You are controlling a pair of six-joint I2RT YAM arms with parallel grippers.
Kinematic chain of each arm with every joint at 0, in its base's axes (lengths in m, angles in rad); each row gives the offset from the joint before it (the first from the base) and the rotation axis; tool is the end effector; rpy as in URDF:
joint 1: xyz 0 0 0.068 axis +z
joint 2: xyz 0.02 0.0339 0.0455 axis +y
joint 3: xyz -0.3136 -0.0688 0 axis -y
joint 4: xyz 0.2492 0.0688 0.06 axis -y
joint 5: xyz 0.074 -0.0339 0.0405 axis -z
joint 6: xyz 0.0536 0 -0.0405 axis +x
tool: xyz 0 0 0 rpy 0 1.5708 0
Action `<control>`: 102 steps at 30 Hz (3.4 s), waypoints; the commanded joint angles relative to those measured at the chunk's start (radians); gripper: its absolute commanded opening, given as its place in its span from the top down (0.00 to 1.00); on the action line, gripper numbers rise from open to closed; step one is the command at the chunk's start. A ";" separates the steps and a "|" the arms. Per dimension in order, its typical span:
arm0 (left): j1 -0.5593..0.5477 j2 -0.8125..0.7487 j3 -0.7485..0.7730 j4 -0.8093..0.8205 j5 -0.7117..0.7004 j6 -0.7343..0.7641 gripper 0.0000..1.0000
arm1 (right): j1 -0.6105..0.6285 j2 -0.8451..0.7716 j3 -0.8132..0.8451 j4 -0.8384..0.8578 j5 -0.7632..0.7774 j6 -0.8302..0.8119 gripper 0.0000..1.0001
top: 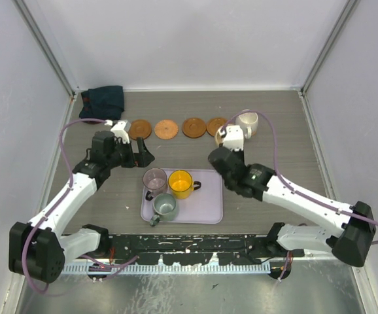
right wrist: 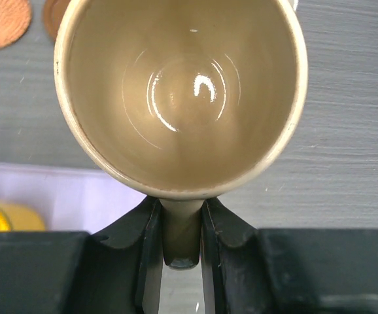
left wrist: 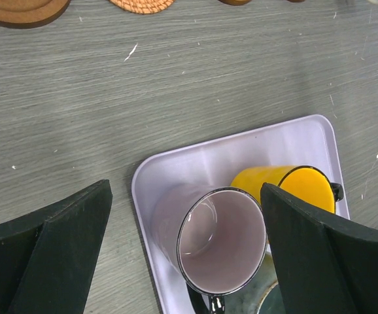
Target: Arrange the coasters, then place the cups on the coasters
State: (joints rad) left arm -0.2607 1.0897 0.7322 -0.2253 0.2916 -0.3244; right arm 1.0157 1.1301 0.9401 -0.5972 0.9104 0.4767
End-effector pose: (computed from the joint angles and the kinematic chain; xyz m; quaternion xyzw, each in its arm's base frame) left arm 0.2221 -0.0752 0.2915 0.0411 0.8729 -0.2578 0.4123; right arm 0.1507 0.1627 0.3333 -0.0592 0.8448 -0.0655 0.5277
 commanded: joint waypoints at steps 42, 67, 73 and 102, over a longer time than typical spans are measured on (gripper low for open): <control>-0.003 0.066 -0.016 0.084 -0.004 0.010 0.02 | -0.584 0.807 0.444 0.562 -0.569 -0.298 0.99; -0.003 0.071 -0.013 0.086 0.007 -0.001 0.02 | -0.590 0.774 0.418 0.500 -0.537 -0.243 0.97; -0.003 0.070 -0.014 0.084 0.006 -0.001 0.02 | -0.590 0.762 0.421 0.494 -0.556 -0.242 0.88; -0.003 0.087 -0.008 0.095 0.023 -0.013 0.02 | -0.590 0.758 0.504 0.372 -0.609 -0.224 0.55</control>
State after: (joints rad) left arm -0.2611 1.1774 0.7143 -0.1886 0.2955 -0.3298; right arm 0.4271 1.9553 1.3838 -0.2729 0.2867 0.2447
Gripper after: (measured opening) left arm 0.980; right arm 0.386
